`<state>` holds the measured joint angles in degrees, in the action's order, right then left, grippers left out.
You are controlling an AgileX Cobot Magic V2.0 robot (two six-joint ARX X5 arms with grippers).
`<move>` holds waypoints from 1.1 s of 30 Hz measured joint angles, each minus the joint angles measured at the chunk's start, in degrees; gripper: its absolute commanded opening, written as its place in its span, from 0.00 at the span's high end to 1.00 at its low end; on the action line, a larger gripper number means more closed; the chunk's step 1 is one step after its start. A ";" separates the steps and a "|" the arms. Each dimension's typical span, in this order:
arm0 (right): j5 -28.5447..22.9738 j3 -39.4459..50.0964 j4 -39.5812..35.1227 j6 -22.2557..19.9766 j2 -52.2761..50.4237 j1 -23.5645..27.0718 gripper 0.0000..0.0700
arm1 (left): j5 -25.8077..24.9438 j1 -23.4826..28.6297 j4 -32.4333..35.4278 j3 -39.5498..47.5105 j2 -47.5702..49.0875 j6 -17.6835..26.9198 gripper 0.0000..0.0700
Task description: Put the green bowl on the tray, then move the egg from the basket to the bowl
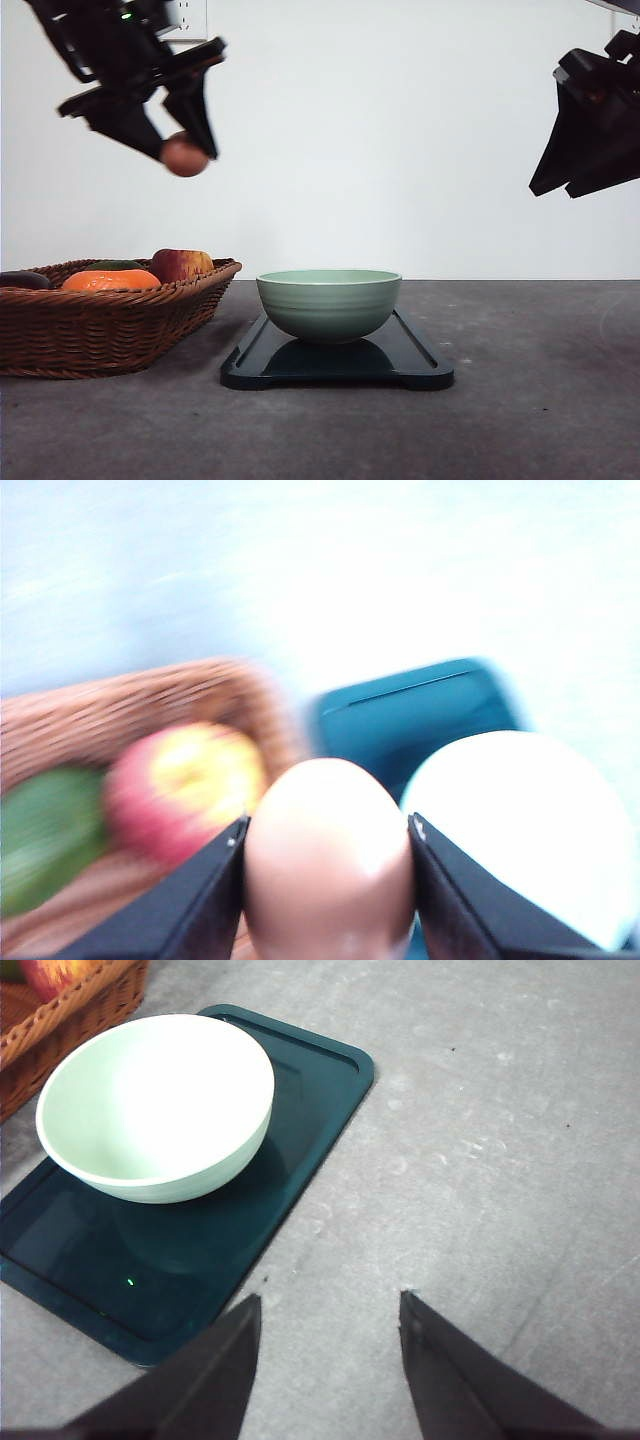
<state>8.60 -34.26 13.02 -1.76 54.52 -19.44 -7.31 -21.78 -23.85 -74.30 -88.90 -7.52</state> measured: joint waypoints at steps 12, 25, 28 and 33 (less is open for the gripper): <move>0.00 0.00 0.00 0.00 0.00 0.00 0.62 | 0.03 -10.75 11.59 0.00 -3.02 -0.86 0.68; 0.00 0.00 -0.04 0.00 0.00 0.00 0.62 | 4.04 -14.75 15.55 0.00 -13.57 1.35 0.68; 0.00 0.00 -0.04 0.00 0.00 0.00 0.62 | 4.06 -14.83 15.55 0.00 -16.31 2.05 0.68; 0.01 0.00 -0.04 0.00 0.00 0.00 0.62 | 4.13 -14.84 15.53 0.00 -20.01 2.20 0.68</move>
<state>8.61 -34.26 12.97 -1.76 54.52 -19.44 -3.18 -36.62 -8.32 -74.30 -108.91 -5.32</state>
